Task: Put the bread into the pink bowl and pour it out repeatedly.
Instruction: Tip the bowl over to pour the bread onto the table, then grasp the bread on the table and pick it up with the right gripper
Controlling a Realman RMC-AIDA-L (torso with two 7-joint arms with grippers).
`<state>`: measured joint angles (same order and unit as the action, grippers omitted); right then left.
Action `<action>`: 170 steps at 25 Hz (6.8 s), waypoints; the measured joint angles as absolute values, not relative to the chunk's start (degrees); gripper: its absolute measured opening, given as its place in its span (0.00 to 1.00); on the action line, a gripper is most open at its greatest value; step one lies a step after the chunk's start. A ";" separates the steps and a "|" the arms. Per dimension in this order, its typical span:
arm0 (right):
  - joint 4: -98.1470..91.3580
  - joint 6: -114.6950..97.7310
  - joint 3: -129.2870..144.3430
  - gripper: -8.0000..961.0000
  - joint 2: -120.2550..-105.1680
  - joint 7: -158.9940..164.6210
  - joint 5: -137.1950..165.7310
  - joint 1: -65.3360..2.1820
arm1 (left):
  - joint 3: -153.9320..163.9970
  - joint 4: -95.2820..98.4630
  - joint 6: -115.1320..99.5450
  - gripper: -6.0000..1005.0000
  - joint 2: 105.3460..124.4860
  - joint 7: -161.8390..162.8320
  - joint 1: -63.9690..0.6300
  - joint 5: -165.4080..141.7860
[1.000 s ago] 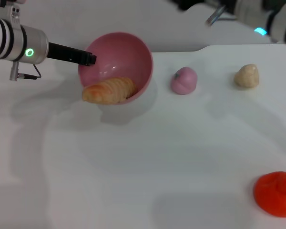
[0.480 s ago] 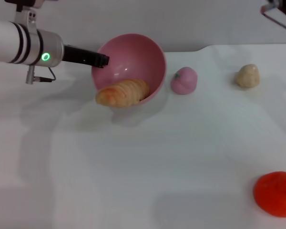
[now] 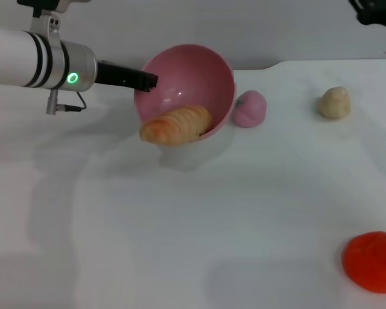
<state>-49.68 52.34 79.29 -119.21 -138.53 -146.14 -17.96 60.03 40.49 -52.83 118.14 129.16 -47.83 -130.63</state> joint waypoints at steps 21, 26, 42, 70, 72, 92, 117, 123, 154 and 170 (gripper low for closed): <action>-43.26 58.57 69.26 0.50 -118.68 -141.46 -144.21 -15.11 | 85.96 40.46 -35.97 0.05 118.66 97.42 -42.04 -77.90; -43.91 59.21 69.22 0.50 -118.59 -141.66 -143.96 -14.09 | 86.58 40.23 -36.11 0.05 118.79 86.68 -39.98 -67.27; -45.93 61.05 62.48 0.50 -119.00 -143.31 -144.14 -10.72 | 94.93 33.64 -43.82 0.05 118.93 52.38 -37.46 -30.78; -45.36 64.08 62.91 0.50 -119.18 -143.28 -144.15 -11.02 | 101.88 26.01 -41.84 0.05 118.99 7.33 -37.69 -10.28; -45.26 64.08 62.94 0.50 -119.24 -143.04 -144.20 -11.17 | 103.48 26.01 -41.30 0.05 119.00 3.47 -37.64 -10.28; -41.68 64.08 64.06 0.50 -119.45 -142.90 -144.32 -15.22 | 104.40 26.83 -40.18 0.05 119.00 -19.97 -36.43 -1.72; -41.78 64.15 64.76 0.50 -119.35 -143.19 -144.32 -15.65 | 107.20 26.72 -53.29 0.05 119.09 -22.61 -35.13 11.65; -41.60 64.11 65.29 0.50 -119.35 -143.19 -144.32 -15.97 | 108.06 26.71 -51.33 0.05 119.09 -21.98 -36.21 11.68; -30.69 57.98 64.90 0.50 -118.92 -146.59 -143.96 -20.65 | 89.68 29.30 -8.07 0.05 117.66 1.36 -53.40 14.97; -29.59 57.30 64.85 0.50 -118.56 -146.78 -143.61 -21.54 | 91.38 32.27 -7.67 0.05 117.29 13.93 -50.14 14.63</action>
<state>-29.59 57.30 64.85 -118.56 -146.78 -143.61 -21.54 91.38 32.27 -7.67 117.29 13.93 -50.14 14.63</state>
